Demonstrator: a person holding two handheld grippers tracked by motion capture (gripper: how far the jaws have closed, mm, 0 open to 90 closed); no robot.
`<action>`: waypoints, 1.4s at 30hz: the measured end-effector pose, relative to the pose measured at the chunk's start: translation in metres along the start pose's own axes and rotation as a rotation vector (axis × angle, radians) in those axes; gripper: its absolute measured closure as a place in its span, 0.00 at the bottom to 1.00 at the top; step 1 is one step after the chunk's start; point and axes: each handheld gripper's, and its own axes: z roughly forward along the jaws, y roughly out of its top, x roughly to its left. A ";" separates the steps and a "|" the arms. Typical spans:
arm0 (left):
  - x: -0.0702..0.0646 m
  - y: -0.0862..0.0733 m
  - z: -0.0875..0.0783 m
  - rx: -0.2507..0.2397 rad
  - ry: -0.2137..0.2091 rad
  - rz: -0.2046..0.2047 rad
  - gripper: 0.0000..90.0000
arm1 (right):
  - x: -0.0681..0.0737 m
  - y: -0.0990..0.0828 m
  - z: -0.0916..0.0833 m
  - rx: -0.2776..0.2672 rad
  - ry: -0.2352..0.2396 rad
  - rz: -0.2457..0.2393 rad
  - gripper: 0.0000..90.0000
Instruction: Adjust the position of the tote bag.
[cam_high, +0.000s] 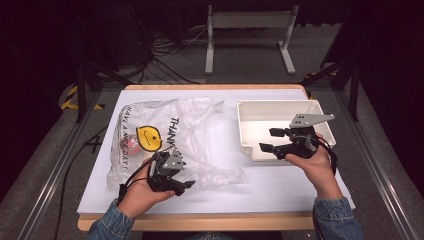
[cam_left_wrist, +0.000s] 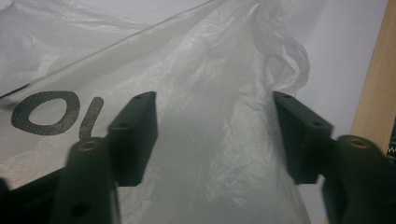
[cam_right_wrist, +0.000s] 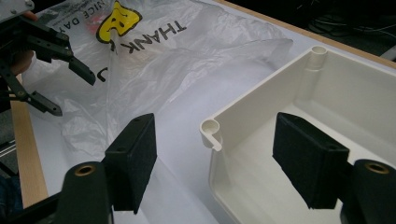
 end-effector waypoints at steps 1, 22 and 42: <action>0.000 -0.001 -0.001 0.002 -0.004 -0.004 0.52 | 0.000 0.000 0.000 0.001 0.000 0.002 0.34; 0.019 -0.016 -0.067 -0.319 0.047 -0.064 1.00 | 0.001 0.004 0.008 0.007 0.020 -0.009 0.34; 0.057 -0.072 -0.127 -0.593 0.156 -0.321 1.00 | 0.028 0.022 0.048 -0.101 0.138 -0.081 0.36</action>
